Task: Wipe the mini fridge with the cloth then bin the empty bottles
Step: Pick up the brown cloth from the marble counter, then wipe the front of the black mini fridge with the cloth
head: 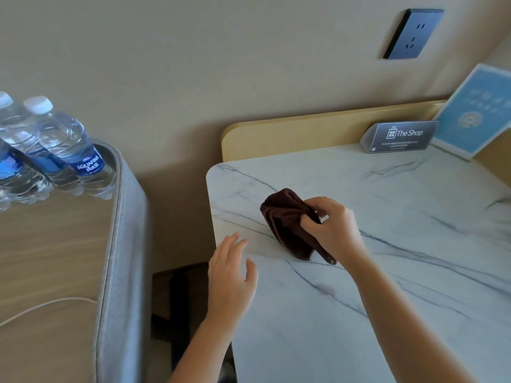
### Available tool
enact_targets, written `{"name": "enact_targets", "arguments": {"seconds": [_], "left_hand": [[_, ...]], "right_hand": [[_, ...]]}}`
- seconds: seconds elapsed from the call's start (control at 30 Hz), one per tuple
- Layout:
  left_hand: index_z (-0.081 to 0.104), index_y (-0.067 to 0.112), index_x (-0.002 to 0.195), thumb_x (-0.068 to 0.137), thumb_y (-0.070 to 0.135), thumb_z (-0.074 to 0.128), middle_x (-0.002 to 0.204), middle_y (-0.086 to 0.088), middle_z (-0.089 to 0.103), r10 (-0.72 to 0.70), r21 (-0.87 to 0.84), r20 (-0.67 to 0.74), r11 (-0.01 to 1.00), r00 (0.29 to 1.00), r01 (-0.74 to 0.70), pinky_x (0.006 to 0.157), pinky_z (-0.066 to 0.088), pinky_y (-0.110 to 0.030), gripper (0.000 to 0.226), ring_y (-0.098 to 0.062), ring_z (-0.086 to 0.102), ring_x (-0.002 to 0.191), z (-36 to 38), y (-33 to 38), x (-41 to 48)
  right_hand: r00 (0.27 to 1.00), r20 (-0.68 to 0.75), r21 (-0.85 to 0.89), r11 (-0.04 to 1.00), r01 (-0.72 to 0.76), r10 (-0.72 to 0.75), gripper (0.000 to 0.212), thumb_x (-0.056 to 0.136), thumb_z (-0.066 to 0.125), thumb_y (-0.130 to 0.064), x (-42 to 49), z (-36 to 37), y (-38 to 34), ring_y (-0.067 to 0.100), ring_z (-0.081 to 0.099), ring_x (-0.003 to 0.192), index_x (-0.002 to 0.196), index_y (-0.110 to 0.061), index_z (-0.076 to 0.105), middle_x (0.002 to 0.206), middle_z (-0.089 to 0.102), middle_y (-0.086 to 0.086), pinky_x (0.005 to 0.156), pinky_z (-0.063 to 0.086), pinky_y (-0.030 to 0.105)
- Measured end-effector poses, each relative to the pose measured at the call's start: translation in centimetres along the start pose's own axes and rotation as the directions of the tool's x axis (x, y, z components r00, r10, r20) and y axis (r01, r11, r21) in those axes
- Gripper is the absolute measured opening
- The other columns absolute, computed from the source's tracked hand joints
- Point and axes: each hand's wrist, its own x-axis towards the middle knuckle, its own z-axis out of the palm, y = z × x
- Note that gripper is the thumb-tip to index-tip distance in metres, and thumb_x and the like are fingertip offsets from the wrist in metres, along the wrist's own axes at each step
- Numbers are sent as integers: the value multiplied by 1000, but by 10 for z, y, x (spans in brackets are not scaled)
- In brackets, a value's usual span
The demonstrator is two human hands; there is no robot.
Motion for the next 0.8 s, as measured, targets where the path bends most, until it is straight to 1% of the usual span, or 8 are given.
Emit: {"name": "enact_targets", "arguments": {"seconds": [0.07,0.17,0.27,0.33,0.43,0.53,0.73,0.8], "left_hand": [[58,11,116,84,32,35,130,-4,52,7,-6,6,1000,1000,-7,100,33,-35,45,-20,43,124,0,8,-8],[58,11,117,85,26,41,132,-4,50,23,-29,27,999,999,-22,102,31,-33,39,-20,42,125,0,24,-19],[57,11,119,84,21,44,133,-3,49,53,-50,54,997,997,-50,103,32,-34,39,-20,41,127,1,39,-28],[56,12,120,85,23,45,134,-2,49,72,-58,64,996,995,-69,103,33,-36,38,-18,40,127,2,48,-35],[55,12,121,88,15,52,135,-1,47,85,-81,68,994,994,-80,104,32,-34,33,-18,39,128,5,59,-47],[56,11,119,86,15,51,132,-2,50,107,-106,56,989,993,-101,101,34,-33,34,-18,43,124,11,69,-58],[57,10,117,83,19,47,129,-4,52,162,-89,71,984,984,-155,100,35,-31,37,-17,45,122,23,86,-72],[58,10,116,85,23,45,127,-4,54,190,-69,66,980,980,-185,98,36,-29,37,-13,45,120,27,89,-73]], "right_hand": [[999,9,28,999,-31,31,17,76,62,-10,-14,-11,0,-6,53,75,81,-26,65,76,61,-19,60,35,2],[995,10,88,991,-104,103,19,76,62,-12,-34,-26,5,0,57,75,79,-31,63,75,64,-16,60,39,5],[985,5,189,967,-170,172,20,76,63,-10,-54,-41,8,5,60,72,78,-30,66,74,66,-12,64,45,14],[975,13,298,930,-218,224,21,78,62,-6,-68,-51,10,10,64,74,79,-26,68,76,69,-7,68,51,24],[937,53,536,782,-318,344,24,82,57,-2,-89,-66,18,19,65,75,76,-21,70,76,71,0,72,53,35],[890,137,687,605,-401,435,20,87,50,-3,-102,-77,31,23,63,74,82,-13,67,78,68,9,69,53,37],[814,228,815,353,-460,534,22,92,42,-8,-122,-87,63,22,61,67,82,-12,61,74,64,9,63,54,32],[786,257,818,307,-487,562,21,92,42,-11,-125,-89,72,21,60,65,81,-15,60,71,63,6,60,53,30]]}}
